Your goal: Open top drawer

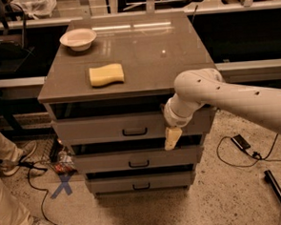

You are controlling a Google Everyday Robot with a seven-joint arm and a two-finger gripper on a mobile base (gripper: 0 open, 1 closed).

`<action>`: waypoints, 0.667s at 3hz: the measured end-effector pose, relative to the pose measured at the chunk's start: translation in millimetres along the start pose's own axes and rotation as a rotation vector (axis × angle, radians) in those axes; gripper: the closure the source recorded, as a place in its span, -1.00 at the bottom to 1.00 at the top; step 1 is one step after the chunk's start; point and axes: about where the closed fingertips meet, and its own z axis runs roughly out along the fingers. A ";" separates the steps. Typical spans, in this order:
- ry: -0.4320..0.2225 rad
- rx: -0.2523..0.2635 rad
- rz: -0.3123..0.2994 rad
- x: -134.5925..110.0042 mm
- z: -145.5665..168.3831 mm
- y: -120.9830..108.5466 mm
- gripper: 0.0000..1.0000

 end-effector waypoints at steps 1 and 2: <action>0.000 0.000 0.000 -1.4 -4.8 -1.1 -0.17; 0.000 0.000 0.000 -2.1 -7.0 -1.6 0.30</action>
Offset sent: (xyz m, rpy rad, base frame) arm -0.0627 -0.0446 0.0939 0.0146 -0.2404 -0.2238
